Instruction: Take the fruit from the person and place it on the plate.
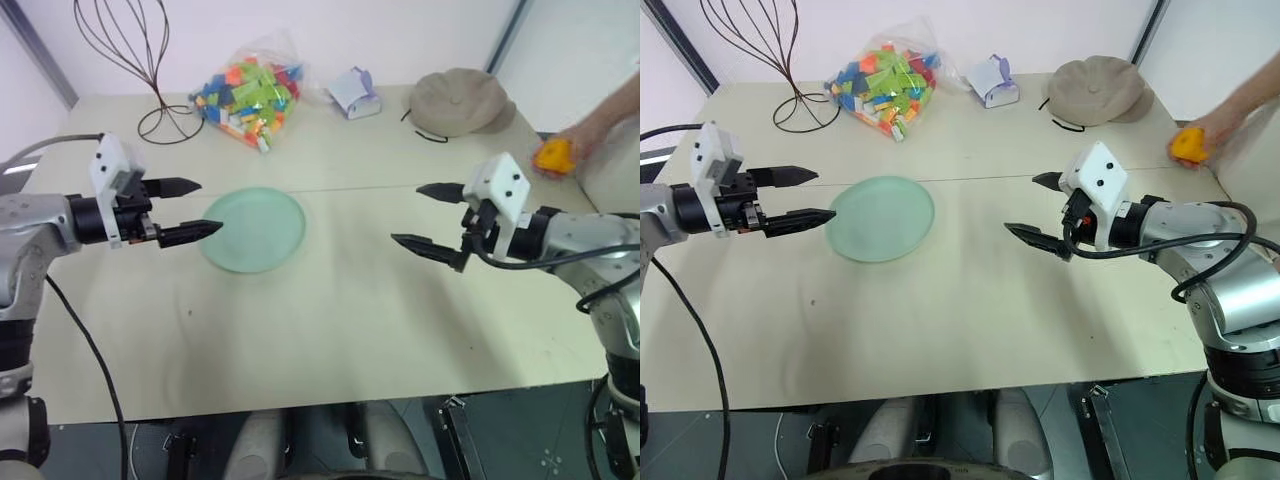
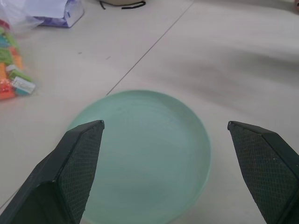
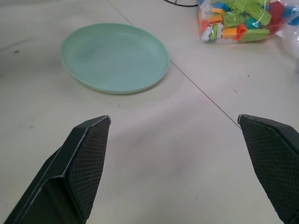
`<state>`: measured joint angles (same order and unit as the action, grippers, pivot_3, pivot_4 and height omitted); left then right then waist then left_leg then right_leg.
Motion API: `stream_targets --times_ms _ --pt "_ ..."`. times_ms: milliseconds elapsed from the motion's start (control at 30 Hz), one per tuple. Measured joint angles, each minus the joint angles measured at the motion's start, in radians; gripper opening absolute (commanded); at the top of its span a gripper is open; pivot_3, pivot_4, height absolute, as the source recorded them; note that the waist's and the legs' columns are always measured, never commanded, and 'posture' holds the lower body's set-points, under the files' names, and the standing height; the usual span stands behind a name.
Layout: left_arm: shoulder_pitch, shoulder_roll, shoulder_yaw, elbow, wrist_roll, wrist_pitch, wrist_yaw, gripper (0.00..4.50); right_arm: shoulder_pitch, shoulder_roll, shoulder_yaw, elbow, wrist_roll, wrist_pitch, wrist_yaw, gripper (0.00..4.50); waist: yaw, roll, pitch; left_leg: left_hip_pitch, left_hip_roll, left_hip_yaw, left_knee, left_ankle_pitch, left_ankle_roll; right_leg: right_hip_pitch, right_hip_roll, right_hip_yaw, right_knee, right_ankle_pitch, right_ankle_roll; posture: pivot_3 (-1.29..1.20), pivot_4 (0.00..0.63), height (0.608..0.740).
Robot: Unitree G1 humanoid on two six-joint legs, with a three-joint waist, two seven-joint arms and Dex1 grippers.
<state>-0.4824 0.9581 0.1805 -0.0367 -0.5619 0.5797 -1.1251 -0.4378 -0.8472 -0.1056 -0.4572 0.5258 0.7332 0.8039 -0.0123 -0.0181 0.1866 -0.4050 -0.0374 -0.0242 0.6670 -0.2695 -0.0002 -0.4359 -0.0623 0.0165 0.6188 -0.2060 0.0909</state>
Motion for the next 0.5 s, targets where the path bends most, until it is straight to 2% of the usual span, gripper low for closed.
stream_targets --times_ms 200,500 --pt "0.059 -0.009 0.013 -0.018 0.008 -0.015 0.029 4.44 -0.022 0.003 0.032 0.023 -0.012 -0.019 0.011 4.50 0.000 0.000 0.000 0.000 0.000 0.000 0.000 0.000 0.000 0.000 0.000 0.000 0.000 0.000 0.000 0.00 0.150 0.740" --pt "0.061 -0.012 0.035 -0.046 0.004 -0.014 0.058 4.44 -0.074 0.012 0.066 0.079 -0.034 -0.058 0.032 4.50 0.001 0.000 0.000 0.000 0.000 0.000 0.000 0.000 0.000 0.000 0.000 0.000 0.000 0.000 0.000 0.00 0.150 0.740"
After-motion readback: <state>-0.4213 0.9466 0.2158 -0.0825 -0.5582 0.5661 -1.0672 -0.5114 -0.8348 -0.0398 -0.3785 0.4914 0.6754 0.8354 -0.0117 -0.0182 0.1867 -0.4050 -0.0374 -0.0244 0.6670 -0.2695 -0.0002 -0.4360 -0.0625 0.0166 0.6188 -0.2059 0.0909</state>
